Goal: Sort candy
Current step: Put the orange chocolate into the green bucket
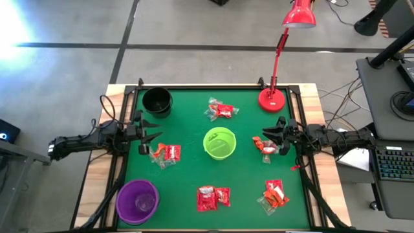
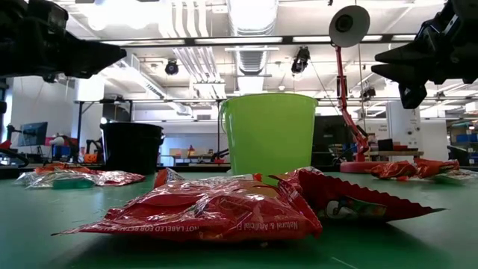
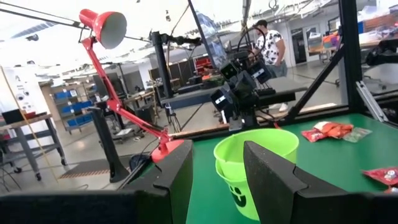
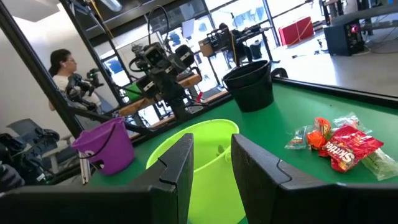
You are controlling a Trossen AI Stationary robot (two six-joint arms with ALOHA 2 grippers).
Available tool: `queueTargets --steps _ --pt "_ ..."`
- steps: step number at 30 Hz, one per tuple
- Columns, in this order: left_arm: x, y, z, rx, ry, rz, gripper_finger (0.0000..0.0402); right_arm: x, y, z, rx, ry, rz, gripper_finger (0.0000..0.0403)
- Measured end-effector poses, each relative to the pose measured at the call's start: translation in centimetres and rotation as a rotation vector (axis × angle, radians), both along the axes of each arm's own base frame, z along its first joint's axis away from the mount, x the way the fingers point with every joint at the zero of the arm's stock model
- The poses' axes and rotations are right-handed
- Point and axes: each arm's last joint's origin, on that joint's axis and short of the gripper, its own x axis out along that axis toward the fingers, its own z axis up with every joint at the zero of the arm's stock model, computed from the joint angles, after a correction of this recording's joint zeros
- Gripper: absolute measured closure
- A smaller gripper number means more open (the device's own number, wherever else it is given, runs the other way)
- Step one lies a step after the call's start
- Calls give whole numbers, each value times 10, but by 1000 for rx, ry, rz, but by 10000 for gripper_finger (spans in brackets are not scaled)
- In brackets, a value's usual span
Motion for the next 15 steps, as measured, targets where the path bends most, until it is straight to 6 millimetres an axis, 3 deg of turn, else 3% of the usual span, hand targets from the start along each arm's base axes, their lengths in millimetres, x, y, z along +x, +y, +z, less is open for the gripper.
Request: queueTargets --steps 7,15 --pt "-1 0 5 2 -52 1 276 0 0 0 1 -4 0 303" --pt "-1 0 5 -132 -70 -25 276 0 0 1 1 -6 1 303"
